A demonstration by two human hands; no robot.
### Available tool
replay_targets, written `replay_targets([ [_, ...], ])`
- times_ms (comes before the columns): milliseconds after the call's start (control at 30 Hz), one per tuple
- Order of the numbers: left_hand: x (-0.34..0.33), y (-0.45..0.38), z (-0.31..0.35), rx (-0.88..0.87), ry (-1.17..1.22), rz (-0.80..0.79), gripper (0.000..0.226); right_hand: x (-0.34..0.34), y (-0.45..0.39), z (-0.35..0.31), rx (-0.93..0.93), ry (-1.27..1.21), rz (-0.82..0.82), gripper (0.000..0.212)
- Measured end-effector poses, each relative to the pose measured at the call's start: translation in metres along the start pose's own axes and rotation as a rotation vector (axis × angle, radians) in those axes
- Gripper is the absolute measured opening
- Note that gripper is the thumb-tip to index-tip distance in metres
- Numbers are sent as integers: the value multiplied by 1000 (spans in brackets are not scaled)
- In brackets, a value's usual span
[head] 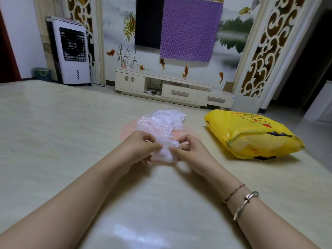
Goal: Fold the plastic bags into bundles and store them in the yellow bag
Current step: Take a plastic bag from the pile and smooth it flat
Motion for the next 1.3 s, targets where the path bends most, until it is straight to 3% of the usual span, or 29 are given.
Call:
replay_targets([
  [167, -2, -4, -7, 72, 1, 1, 25, -2, -4, -1, 8, 265, 78, 16],
  [300, -2, -4, -9, 90, 24, 32, 16, -6, -5, -2, -4, 277, -4, 28],
  [467, -1, 3, -3, 84, -19, 57, 5, 3, 0, -10, -20, 147, -98, 11],
  [600, -3, 12, 14, 46, -84, 50, 39, 27, 10, -17, -98, -45, -87, 25],
  [700, -23, 22, 31, 65, -34, -34, 42, 50, 18, -22, -118, 5, -67, 13],
  [800, -52, 23, 45, 35, -16, -68, 33, 85, 28, -12, -145, 34, 1, 29],
  [933, -103, 17, 49, -58, -62, -106, 13, 144, 54, 25, -204, 62, 64, 23],
  [1100, -172, -2, 36, -181, -167, -227, 18, 185, 62, 74, -251, 18, 184, 19],
  [1300, -191, -26, 23, -331, -104, -101, 24, 165, 15, 86, -79, 194, 151, 30],
])
Point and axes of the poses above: each hand's wrist, its own y-axis away from the middle knuckle, its own x-axis out of the back of the hand, z = x × y, the point moved 4 cm from there along -y, towards the middle knuckle, and after that the axes turned 15 degrees about y, right-handed, at the moved point
